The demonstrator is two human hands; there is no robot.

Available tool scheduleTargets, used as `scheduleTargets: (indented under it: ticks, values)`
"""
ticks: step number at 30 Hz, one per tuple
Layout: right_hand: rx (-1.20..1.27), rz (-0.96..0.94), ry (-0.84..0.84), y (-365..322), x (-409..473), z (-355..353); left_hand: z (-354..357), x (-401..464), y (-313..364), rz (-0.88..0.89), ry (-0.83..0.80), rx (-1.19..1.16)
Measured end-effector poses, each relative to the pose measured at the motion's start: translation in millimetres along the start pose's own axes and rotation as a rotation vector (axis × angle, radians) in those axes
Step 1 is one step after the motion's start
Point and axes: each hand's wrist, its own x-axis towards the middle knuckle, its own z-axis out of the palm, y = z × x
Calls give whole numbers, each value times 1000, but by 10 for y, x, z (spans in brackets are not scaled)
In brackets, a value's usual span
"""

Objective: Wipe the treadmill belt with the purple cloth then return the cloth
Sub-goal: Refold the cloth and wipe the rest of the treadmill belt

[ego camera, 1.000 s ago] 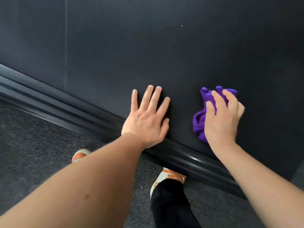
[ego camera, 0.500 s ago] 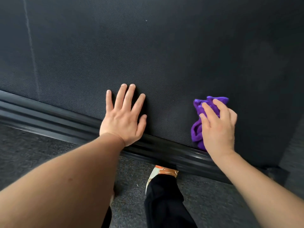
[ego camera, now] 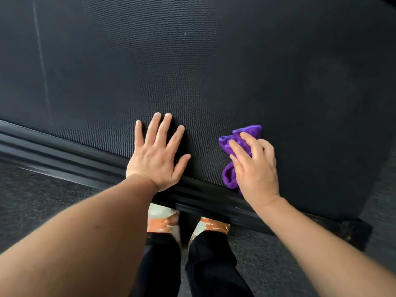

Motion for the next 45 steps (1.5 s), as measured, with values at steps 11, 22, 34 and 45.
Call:
scheduleTargets:
  ticks: [11,22,34,45]
  values:
    - [106,363,183,-7,515,-30,12,-4,-4,5,-31,-26]
    - [-12,33,20,70,-122,-1,30,-3,6,0,-5,-12]
    - [56,350,130,500,39,-169,-48,238,823,59,-68,-21]
    - [-71,337,11,1145,-588,-312,115,561,1785,182,-335,46]
